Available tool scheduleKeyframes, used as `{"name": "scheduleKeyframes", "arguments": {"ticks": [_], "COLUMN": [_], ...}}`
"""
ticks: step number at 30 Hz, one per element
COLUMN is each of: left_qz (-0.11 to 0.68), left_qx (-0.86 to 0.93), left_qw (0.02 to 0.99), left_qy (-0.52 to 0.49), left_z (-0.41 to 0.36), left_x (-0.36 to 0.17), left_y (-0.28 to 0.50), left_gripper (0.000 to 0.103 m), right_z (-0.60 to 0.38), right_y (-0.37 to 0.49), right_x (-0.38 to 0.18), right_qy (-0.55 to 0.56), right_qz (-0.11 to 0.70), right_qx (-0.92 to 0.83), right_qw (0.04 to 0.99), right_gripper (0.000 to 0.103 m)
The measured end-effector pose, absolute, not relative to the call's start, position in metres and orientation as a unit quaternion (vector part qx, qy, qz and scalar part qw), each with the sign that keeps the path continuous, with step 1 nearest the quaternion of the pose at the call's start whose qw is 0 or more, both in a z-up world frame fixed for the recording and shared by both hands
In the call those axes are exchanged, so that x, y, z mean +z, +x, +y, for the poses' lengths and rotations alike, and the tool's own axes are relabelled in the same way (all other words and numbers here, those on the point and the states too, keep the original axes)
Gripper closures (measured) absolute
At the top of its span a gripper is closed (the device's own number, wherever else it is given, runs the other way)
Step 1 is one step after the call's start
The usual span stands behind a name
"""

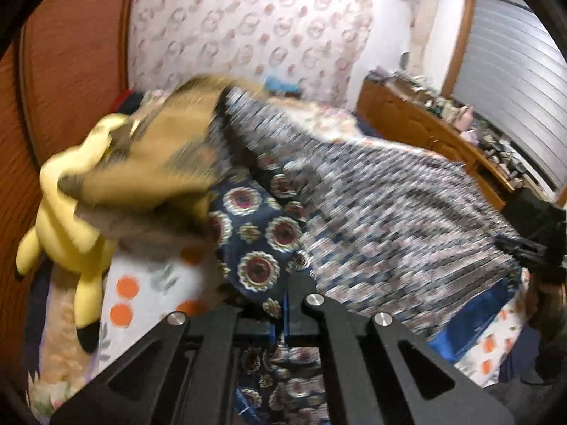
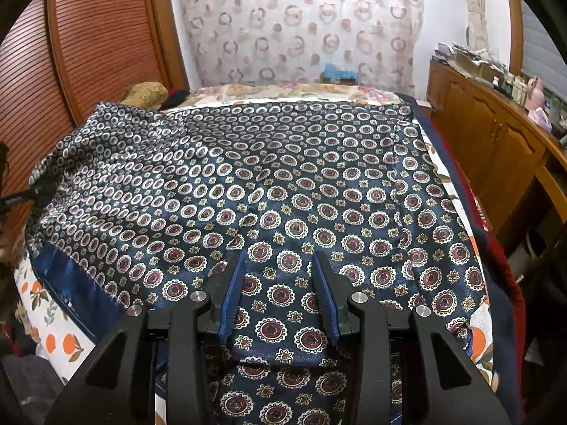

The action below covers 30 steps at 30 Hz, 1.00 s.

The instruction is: Fold small clothes

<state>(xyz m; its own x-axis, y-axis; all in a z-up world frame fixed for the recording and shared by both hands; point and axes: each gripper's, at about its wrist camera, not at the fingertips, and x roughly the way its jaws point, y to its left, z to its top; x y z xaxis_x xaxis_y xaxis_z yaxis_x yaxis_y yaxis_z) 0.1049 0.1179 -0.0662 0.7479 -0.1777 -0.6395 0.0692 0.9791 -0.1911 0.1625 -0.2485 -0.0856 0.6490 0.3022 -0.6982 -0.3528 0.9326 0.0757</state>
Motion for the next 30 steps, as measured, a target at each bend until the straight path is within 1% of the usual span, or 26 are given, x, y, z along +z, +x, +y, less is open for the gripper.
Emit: {"name": "scheduleKeyframes", "arguments": {"ticks": [5,9,21,25,27,28,29,30], "left_qz": [0.308,0.295,0.286,0.3,0.313,0.315,0.316,0.315], "left_qx": [-0.121,-0.165,-0.282,-0.299,-0.307,-0.308,-0.31,-0.31], "left_qw": [0.942,0.94,0.916,0.904,0.895,0.894,0.892,0.892], "left_qy": [-0.06,-0.043,0.018,0.053,0.078,0.084,0.091,0.093], "left_z": [0.074,0.035,-0.103,-0.139,-0.154,-0.159,-0.161,-0.165], "left_x": [-0.021,-0.001,0.046,0.048,0.044,0.042,0.039,0.039], "left_y": [0.12,0.139,0.18,0.184,0.184,0.182,0.18,0.178], "left_gripper": [0.103,0.103,0.103,0.103,0.097,0.087,0.075,0.07], "right_z": [-0.258,-0.276,-0.338,-0.346,-0.347,-0.348,-0.349,-0.35], "right_y": [0.155,0.148,0.127,0.122,0.122,0.122,0.121,0.12], "right_x": [-0.077,-0.072,-0.045,-0.046,-0.047,-0.048,-0.048,-0.048], "right_qy": [-0.021,-0.017,0.012,0.018,0.021,0.022,0.022,0.022], "right_qz": [0.362,0.354,0.326,0.325,0.326,0.326,0.326,0.326], "right_qx": [0.174,0.156,0.12,0.119,0.119,0.119,0.119,0.119], "right_qw": [0.916,0.922,0.938,0.938,0.938,0.938,0.938,0.938], "right_gripper": [0.064,0.064,0.064,0.064,0.064,0.064,0.064,0.064]}}
